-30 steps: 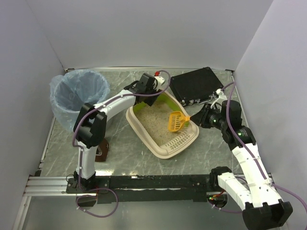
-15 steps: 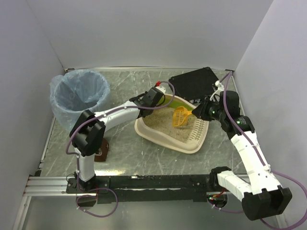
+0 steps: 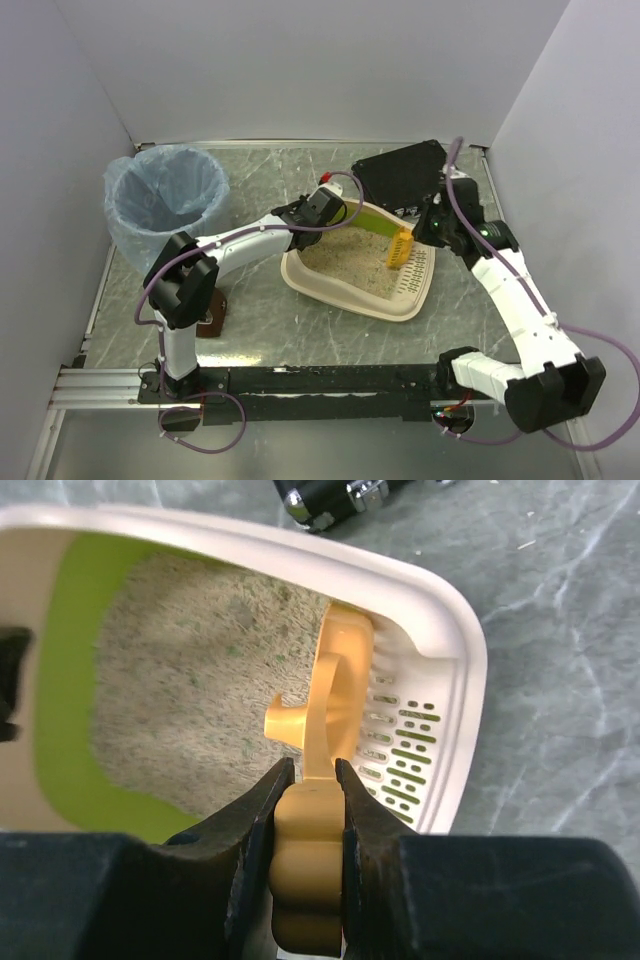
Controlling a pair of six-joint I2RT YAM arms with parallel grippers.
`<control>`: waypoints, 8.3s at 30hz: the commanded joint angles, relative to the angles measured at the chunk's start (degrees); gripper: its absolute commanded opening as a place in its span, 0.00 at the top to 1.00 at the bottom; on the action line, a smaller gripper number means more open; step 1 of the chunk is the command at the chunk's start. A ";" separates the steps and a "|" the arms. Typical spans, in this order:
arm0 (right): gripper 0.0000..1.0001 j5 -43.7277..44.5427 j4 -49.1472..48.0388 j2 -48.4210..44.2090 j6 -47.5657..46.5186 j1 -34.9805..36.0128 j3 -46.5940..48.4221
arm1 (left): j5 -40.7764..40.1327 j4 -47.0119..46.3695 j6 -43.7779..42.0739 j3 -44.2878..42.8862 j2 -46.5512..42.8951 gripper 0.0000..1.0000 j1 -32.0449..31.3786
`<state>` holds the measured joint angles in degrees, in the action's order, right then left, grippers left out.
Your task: Clean the litter box
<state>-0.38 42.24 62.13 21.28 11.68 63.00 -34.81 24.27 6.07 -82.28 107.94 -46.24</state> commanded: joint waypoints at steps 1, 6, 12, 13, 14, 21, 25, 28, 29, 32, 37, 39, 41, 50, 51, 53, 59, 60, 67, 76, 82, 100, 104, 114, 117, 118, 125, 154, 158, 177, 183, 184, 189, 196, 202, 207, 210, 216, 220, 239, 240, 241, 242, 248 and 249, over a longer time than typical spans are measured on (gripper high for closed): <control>1.00 13.11 2.49 4.22 -2.90 7.02 7.65 | -2.11 1.74 5.44 -0.51 -2.03 0.99 -1.05; 1.00 24.89 7.76 11.16 -5.28 14.24 16.43 | -3.34 2.27 6.32 -0.34 -2.12 0.99 -1.75; 1.00 25.60 10.23 15.39 -9.67 17.31 17.77 | -4.04 1.92 6.42 0.01 -2.65 0.99 -1.84; 1.00 27.00 10.58 15.83 -10.37 17.84 17.94 | -4.30 2.09 6.85 -0.07 -2.65 0.99 -1.84; 1.00 27.80 11.37 16.96 -11.60 18.28 18.29 | -4.39 2.18 6.94 -0.07 -2.73 0.99 -1.84; 1.00 26.66 7.51 21.54 -9.50 18.38 17.41 | -3.34 0.69 7.91 1.33 -3.88 0.99 -1.84; 1.00 26.05 6.55 25.49 -6.26 18.29 19.35 | -1.67 -0.36 8.87 1.77 -4.23 0.99 -1.84; 1.00 20.18 1.81 24.71 -5.11 17.33 16.55 | 0.35 -1.77 9.31 2.56 -4.67 0.99 -1.84; 1.00 17.20 0.66 24.45 -4.76 17.06 15.84 | 0.44 -2.12 9.49 2.82 -4.93 0.99 -1.84; 1.00 14.80 -1.45 23.83 -3.53 16.53 14.35 | 0.35 -2.03 12.03 3.00 -5.37 0.99 -1.84; 1.00 9.09 -8.64 21.37 -1.07 16.09 10.13 | 1.84 -4.58 15.99 5.46 -7.48 0.99 -1.84; 1.00 8.30 -10.33 20.76 -0.19 16.00 9.51 | 1.85 -5.64 16.95 6.25 -8.01 0.99 -1.84; 1.00 8.20 -12.34 20.31 0.78 16.00 8.54 | 1.33 -6.25 17.05 6.69 -8.45 0.99 -1.84; 1.00 7.68 -17.27 18.47 5.52 15.39 4.15 | 0.62 -5.55 17.57 5.90 -7.92 0.99 -1.75; 1.00 7.50 -18.15 18.21 6.22 15.39 3.45 | 0.79 -5.73 17.93 6.16 -8.18 0.99 -1.84; 1.00 6.89 -19.21 17.33 8.07 14.95 1.34 | 1.14 -6.08 17.84 6.87 -8.89 0.99 -1.84; 1.00 8.64 -17.28 12.41 9.39 14.77 -1.83 | -0.43 -4.59 19.15 6.44 -8.80 0.99 -1.75; 1.00 9.08 -16.76 11.01 10.09 14.77 -3.14 | -1.39 -4.15 19.33 6.17 -8.36 0.99 -1.75; 1.00 11.02 -13.59 7.05 12.91 12.32 -8.77 | -1.50 -5.20 18.54 7.22 -8.80 0.99 -0.96; 1.00 6.39 -17.97 5.82 15.46 7.92 -14.83 | 4.57 -18.38 13.72 15.03 -15.83 0.99 -0.96; 1.00 -2.96 -22.99 -0.15 11.42 4.14 -23.36 | 2.91 -26.18 10.29 17.68 -18.11 0.99 -0.96; 1.00 -6.22 -20.17 -9.13 12.03 3.17 -29.60 | -3.08 -34.46 2.46 12.75 -16.88 0.99 -0.78; 1.00 -10.06 -21.67 -7.64 10.63 0.72 -28.55 | -1.58 -37.54 0.79 14.34 -18.64 0.99 -0.87; 1.00 -18.52 -32.36 -5.17 15.61 -1.22 -32.41 | 0.44 -43.35 -3.95 12.85 -20.84 0.99 -1.05; 1.00 -13.62 -36.69 -7.10 19.05 -1.22 -36.89 | -0.08 -42.47 -5.09 11.00 -21.19 0.99 -1.57; 1.00 -12.64 -38.96 -7.63 19.85 -1.22 -39.07 | -0.52 -42.90 -5.45 10.91 -21.37 0.99 -1.84; 1.00 -16.57 -50.04 -5.54 22.31 -1.40 -43.05 | -3.43 -40.94 -10.10 5.90 -20.31 0.99 -3.51; 1.00 -22.38 -91.37 20.75 36.21 6.42 -37.08 | 4.14 -35.79 -3.08 4.32 -21.02 0.99 -5.44; 1.00 -22.29 -91.98 21.54 35.59 6.69 -34.53 | 4.40 -36.48 -1.85 6.33 -22.33 0.99 -5.35; 1.00 -30.11 -96.55 17.85 42.53 0.97 -37.78 | 1.67 -32.01 11.07 19.78 -27.17 0.99 4.75; 1.00 -32.75 -102.77 18.82 46.74 -0.17 -39.80 | 1.84 -31.39 13.18 21.72 -27.08 0.99 6.24; 1.00 -33.36 -103.40 18.91 47.88 -0.43 -39.89 | 2.11 -31.65 14.23 21.98 -26.99 0.99 6.51; 1.00 -35.03 -103.85 16.63 48.68 -2.01 -41.20 | 5.18 -32.62 16.25 24.27 -27.43 0.99 8.35; 1.00 -40.13 -102.80 10.75 50.44 -6.14 -42.61 | 12.57 -38.42 17.22 29.98 -29.89 0.99 10.46; 1.00 -46.88 -109.46 9.33 56.92 -10.89 -45.86 | 16.69 -40.62 17.05 31.65 -29.72 0.99 11.61; 1.00 -51.03 -120.26 10.90 62.74 -12.99 -48.59 | 18.37 -41.41 16.17 31.57 -29.28 0.99 12.05; 1.00 -49.03 -125.27 13.97 64.32 -13.62 -48.85 | 19.16 -41.76 16.08 31.48 -28.75 0.99 12.22; 1.00 -51.29 -134.71 20.58 71.72 -13.62 -48.93 | 20.31 -40.97 16.52 30.25 -27.70 0.99 12.31; 1.00 -49.46 -128.82 18.30 65.74 -12.04 -48.16 | 22.06 -41.41 16.08 30.51 -28.40 0.99 12.31; 1.00 -53.68 -88.54 -12.83 46.04 -17.84 -51.84 | 45.87 -37.72 -2.28 14.97 -13.73 0.99 15.56; 1.00 -52.54 -89.43 -11.69 47.18 -17.40 -52.19 | 47.88 -37.63 -2.72 14.61 -13.46 0.99 15.65; 1.00 -50.53 -92.48 -10.90 47.80 -16.87 -52.45 | 48.77 -37.72 -2.81 14.60 -13.37 0.99 15.65; 1.00 -49.90 -94.16 -10.02 48.67 -16.52 -52.54 | 49.22 -37.98 -2.73 15.04 -13.54 0.99 15.65; 1.00 -51.66 -97.90 -8.42 55.98 -17.57 -55.97 | 50.45 -38.07 -1.50 16.89 -14.51 0.99 15.83; 1.00 -50.87 -97.26 -8.08 56.59 -17.48 -55.97 | 50.71 -37.98 -1.06 16.89 -14.51 0.94 15.83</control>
<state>-52.56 -49.54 54.70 73.38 -5.67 7.92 9.45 -2.92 0.49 -63.13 96.05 -30.68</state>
